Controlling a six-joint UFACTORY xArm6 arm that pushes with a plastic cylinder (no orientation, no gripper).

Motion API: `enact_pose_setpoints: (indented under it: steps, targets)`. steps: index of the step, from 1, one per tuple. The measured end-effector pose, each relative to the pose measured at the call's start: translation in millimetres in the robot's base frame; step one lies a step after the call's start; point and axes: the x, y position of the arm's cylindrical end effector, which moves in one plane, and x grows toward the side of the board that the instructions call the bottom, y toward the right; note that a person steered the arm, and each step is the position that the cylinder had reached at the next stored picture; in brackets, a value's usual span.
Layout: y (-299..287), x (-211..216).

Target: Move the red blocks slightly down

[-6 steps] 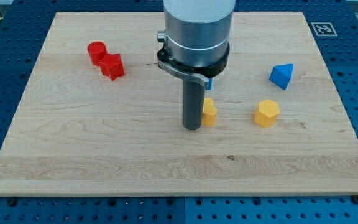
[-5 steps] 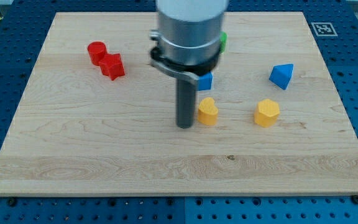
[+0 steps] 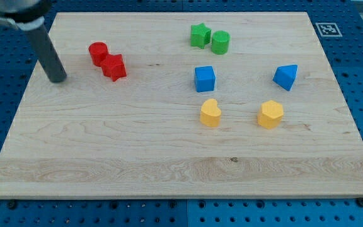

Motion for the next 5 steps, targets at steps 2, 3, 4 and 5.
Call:
enact_pose_setpoints:
  steps: [2, 3, 4, 5]
  targets:
    - [55.2, -57.2]
    - [80.9, -57.3]
    - [85.3, -54.0]
    - [73.0, -53.3]
